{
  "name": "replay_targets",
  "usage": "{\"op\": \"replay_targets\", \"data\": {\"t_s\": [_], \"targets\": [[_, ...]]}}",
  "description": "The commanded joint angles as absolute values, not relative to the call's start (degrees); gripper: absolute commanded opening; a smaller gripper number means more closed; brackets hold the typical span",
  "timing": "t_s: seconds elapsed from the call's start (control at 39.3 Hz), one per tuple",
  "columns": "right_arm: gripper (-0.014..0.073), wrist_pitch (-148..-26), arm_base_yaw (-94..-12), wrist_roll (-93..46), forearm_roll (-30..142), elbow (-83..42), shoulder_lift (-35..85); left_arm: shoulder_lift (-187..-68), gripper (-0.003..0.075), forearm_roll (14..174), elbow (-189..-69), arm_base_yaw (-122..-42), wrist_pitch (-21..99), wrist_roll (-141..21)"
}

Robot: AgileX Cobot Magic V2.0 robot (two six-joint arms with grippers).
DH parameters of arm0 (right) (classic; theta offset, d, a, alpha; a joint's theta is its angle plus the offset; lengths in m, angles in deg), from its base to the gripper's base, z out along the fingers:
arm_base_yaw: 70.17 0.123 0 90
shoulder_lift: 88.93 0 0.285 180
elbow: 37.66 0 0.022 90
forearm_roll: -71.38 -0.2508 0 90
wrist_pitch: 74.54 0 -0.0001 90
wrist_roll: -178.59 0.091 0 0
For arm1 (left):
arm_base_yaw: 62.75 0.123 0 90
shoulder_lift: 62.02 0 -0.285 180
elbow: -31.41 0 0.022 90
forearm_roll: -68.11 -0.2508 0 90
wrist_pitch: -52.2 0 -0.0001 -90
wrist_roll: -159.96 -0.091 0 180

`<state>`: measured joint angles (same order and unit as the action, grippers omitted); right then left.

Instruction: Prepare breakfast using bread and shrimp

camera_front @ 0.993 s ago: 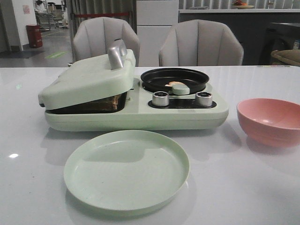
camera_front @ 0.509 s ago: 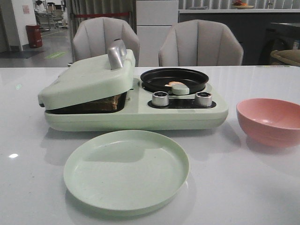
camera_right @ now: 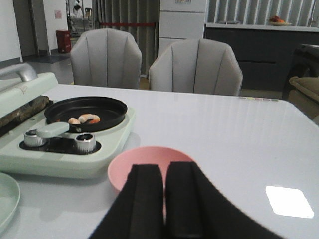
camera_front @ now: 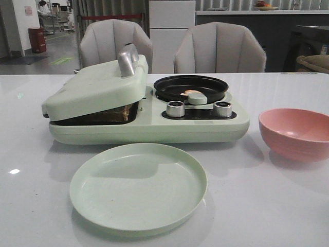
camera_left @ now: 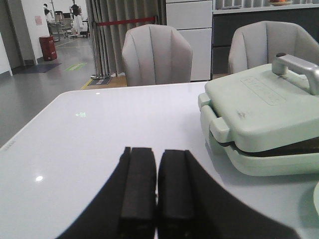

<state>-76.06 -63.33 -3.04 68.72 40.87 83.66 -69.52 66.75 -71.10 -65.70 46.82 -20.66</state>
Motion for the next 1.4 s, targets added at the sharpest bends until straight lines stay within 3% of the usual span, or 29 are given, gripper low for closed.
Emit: {"op": "replay_targets", "data": {"t_s": [0.0, 1.37], "targets": [[0.0185, -73.3, -63.7, -1.4, 70.0, 40.2, 84.7, -68.7, 0.0114, 67.2, -69.8, -65.6, 51.1, -20.0], [0.0185, -72.0, -63.7, 1.4, 71.4, 40.2, 85.2, -68.7, 0.0114, 67.2, -69.8, -65.6, 51.2, -20.0]]}}
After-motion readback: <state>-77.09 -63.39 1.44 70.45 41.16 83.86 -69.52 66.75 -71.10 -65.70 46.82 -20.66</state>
